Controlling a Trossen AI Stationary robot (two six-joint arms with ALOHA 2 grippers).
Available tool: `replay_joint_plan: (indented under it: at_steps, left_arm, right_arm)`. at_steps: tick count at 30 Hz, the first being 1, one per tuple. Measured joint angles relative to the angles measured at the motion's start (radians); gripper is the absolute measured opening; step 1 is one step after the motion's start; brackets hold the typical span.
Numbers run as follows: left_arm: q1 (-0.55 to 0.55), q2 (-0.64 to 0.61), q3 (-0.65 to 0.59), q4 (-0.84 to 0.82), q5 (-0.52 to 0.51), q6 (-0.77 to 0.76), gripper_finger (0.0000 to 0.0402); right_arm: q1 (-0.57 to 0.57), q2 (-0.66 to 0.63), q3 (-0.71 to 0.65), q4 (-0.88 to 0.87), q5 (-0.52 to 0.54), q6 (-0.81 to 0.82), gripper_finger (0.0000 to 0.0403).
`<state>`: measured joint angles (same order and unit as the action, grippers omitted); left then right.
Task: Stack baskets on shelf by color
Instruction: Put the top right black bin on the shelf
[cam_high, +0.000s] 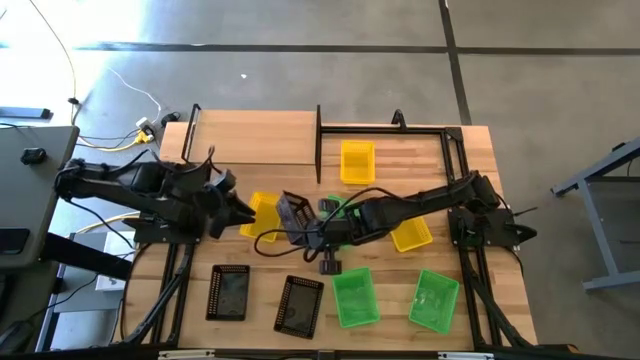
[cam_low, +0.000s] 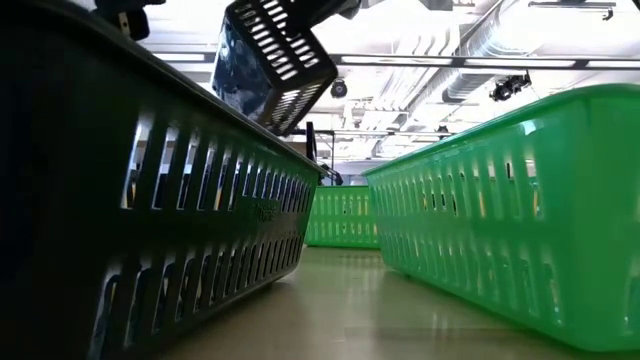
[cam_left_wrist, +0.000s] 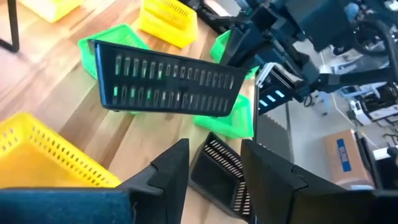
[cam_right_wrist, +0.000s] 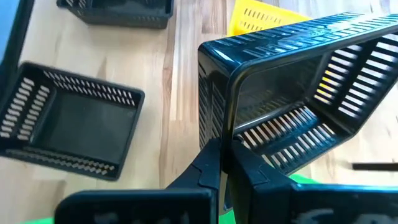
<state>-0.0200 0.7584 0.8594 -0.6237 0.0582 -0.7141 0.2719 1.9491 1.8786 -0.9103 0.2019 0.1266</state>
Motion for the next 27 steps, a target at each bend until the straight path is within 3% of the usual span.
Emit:
replay_joint_plan:
  at_steps: [10, 16, 22, 27]
  left_arm:
    - [-0.002, 0.108, 0.087, -0.019, 0.013, -0.032, 0.0135]
    - [-0.002, 0.172, 0.150, -0.016, 0.023, 0.052, 0.0135]
    - [-0.002, 0.238, 0.221, -0.032, 0.056, 0.202, 0.0135]
    - [-0.003, 0.290, 0.262, -0.093, 0.083, 0.450, 0.0135]
  right_arm:
    - [0.001, 0.000, 0.000, 0.003, 0.035, 0.021, 0.0000]
    - [0.004, 0.002, 0.000, 0.002, 0.017, -0.013, 0.0000]
    - [0.004, 0.002, 0.000, -0.005, -0.016, -0.126, 0.0000]
    - [0.004, 0.002, -0.001, -0.006, -0.063, -0.231, 0.0000]
